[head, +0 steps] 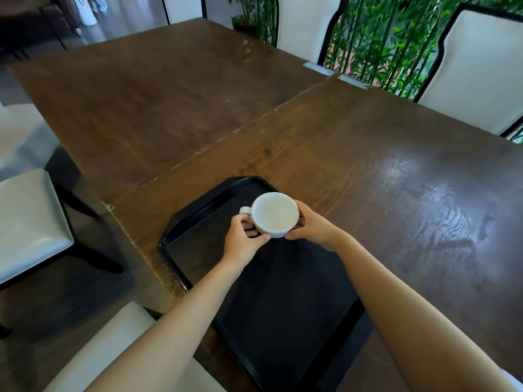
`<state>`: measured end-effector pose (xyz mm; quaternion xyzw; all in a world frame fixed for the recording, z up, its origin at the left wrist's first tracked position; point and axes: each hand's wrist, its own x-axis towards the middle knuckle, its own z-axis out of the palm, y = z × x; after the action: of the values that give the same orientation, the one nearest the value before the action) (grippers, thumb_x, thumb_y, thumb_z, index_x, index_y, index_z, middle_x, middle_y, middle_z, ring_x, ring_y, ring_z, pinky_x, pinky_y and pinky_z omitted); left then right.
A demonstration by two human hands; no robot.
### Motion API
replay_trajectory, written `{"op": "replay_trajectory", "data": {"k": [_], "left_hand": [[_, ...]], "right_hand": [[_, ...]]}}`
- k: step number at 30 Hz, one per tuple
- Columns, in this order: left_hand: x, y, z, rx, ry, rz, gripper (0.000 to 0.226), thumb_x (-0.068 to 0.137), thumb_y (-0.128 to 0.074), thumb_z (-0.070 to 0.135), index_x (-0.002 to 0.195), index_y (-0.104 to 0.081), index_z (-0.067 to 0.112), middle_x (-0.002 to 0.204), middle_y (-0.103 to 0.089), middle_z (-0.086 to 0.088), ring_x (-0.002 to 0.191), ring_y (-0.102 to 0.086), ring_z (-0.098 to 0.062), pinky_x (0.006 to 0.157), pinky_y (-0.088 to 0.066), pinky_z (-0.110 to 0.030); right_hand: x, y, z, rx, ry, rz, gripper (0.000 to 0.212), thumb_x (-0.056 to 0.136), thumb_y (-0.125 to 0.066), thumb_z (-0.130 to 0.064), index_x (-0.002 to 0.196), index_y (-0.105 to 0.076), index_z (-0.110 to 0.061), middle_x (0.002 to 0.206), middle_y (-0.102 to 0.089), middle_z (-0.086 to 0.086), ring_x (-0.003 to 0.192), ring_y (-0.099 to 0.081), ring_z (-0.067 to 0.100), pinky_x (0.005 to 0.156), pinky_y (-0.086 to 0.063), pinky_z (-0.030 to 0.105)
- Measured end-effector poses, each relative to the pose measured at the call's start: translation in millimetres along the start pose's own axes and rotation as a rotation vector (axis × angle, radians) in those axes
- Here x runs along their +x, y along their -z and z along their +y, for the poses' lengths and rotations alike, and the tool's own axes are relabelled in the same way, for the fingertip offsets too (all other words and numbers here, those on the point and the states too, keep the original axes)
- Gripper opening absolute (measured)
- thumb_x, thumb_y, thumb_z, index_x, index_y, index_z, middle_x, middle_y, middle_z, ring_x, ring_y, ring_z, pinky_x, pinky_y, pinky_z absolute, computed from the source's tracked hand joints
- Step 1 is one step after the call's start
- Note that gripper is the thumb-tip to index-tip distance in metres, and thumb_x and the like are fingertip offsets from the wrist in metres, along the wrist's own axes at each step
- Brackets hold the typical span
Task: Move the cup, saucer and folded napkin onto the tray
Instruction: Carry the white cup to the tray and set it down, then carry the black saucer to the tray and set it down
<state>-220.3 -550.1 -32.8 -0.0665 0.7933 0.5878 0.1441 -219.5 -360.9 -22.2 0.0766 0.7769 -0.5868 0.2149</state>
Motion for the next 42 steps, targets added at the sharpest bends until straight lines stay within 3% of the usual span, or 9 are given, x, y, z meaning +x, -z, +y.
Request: {"op": "replay_trajectory", "data": {"k": [5, 8, 11, 14, 17, 25, 33, 38, 42], "left_hand": [[0, 11, 5, 0.210, 0.142, -0.116, 0.051, 0.078, -0.072, 0.018, 0.122, -0.046, 0.017, 0.116, -0.059, -0.004, 0.103, -0.059, -0.020, 0.091, -0.053, -0.040], [-4, 17, 15, 0.417, 0.184, -0.274, 0.042, 0.083, -0.066, 0.025, 0.121, -0.051, 0.016, 0.110, -0.058, -0.002, 0.095, -0.059, -0.017, 0.082, -0.055, -0.035], [-11, 17, 33, 0.619, 0.112, -0.397, 0.026, 0.086, -0.061, 0.030, 0.108, -0.057, 0.017, 0.108, -0.058, -0.001, 0.095, -0.057, -0.017, 0.076, -0.053, -0.032], [-20, 10, 57, 0.770, 0.051, -0.519, 0.017, 0.089, -0.055, 0.033, 0.096, -0.056, 0.017, 0.105, -0.059, -0.007, 0.098, -0.060, -0.022, 0.081, -0.052, -0.035], [-29, -4, 83, 0.856, 0.012, -0.643, 0.027, 0.091, -0.051, 0.035, 0.111, -0.057, 0.018, 0.112, -0.058, -0.007, 0.101, -0.059, -0.018, 0.086, -0.053, -0.034], [-67, -89, 154, 0.906, -0.219, -0.832, 0.036, 0.094, -0.050, 0.032, 0.124, -0.054, 0.013, 0.124, -0.058, -0.007, 0.105, -0.061, -0.021, 0.082, -0.054, -0.035], [-129, -212, 200, 1.024, -0.436, -1.016, 0.044, 0.091, -0.054, 0.032, 0.131, -0.048, 0.014, 0.127, -0.056, -0.008, 0.099, -0.061, -0.021, 0.085, -0.055, -0.038], [-162, -274, 215, 1.001, -0.489, -1.076, 0.044, 0.091, -0.056, 0.028, 0.131, -0.049, 0.011, 0.123, -0.058, -0.012, 0.093, -0.059, -0.021, 0.089, -0.054, -0.044], [-187, -321, 216, 1.038, -0.502, -1.127, 0.046, 0.090, -0.056, 0.029, 0.132, -0.048, 0.011, 0.126, -0.056, -0.009, 0.104, -0.062, -0.024, 0.088, -0.054, -0.043]], "right_hand": [[-7, 4, -9, -0.010, -0.107, 0.045, 0.090, 0.075, -0.071, 0.003, 0.146, -0.022, -0.019, 0.148, -0.034, 0.004, 0.134, -0.038, 0.026, 0.110, -0.037, 0.046], [-19, 14, -16, -0.163, -0.189, 0.048, 0.085, 0.079, -0.070, -0.001, 0.148, -0.022, -0.018, 0.154, -0.028, 0.006, 0.138, -0.034, 0.027, 0.113, -0.032, 0.047], [-37, 27, -27, -0.364, -0.258, -0.003, 0.073, 0.083, -0.067, -0.008, 0.145, -0.029, -0.012, 0.153, -0.031, 0.006, 0.136, -0.036, 0.028, 0.108, -0.039, 0.042], [-63, 43, -34, -0.476, -0.330, 0.000, 0.066, 0.084, -0.067, -0.012, 0.142, -0.035, -0.011, 0.150, -0.037, 0.006, 0.132, -0.040, 0.028, 0.104, -0.044, 0.040], [-96, 61, -38, -0.495, -0.415, 0.029, 0.070, 0.083, -0.069, -0.015, 0.144, -0.033, -0.015, 0.150, -0.035, 0.004, 0.134, -0.039, 0.027, 0.104, -0.044, 0.039], [-207, 119, -35, -0.579, -0.568, 0.144, 0.068, 0.085, -0.067, -0.022, 0.144, -0.034, -0.017, 0.145, -0.043, 0.004, 0.129, -0.046, 0.023, 0.098, -0.049, 0.037], [-328, 177, 0, -0.558, -0.703, 0.296, 0.065, 0.086, -0.066, -0.020, 0.143, -0.036, -0.014, 0.145, -0.043, 0.006, 0.126, -0.049, 0.024, 0.100, -0.048, 0.045], [-382, 210, 27, -0.497, -0.753, 0.340, 0.065, 0.086, -0.066, -0.018, 0.143, -0.036, -0.012, 0.143, -0.046, 0.011, 0.126, -0.050, 0.025, 0.101, -0.047, 0.046], [-417, 235, 60, -0.471, -0.797, 0.350, 0.065, 0.085, -0.067, -0.018, 0.143, -0.037, -0.014, 0.142, -0.047, 0.009, 0.125, -0.050, 0.025, 0.100, -0.049, 0.045]]}}
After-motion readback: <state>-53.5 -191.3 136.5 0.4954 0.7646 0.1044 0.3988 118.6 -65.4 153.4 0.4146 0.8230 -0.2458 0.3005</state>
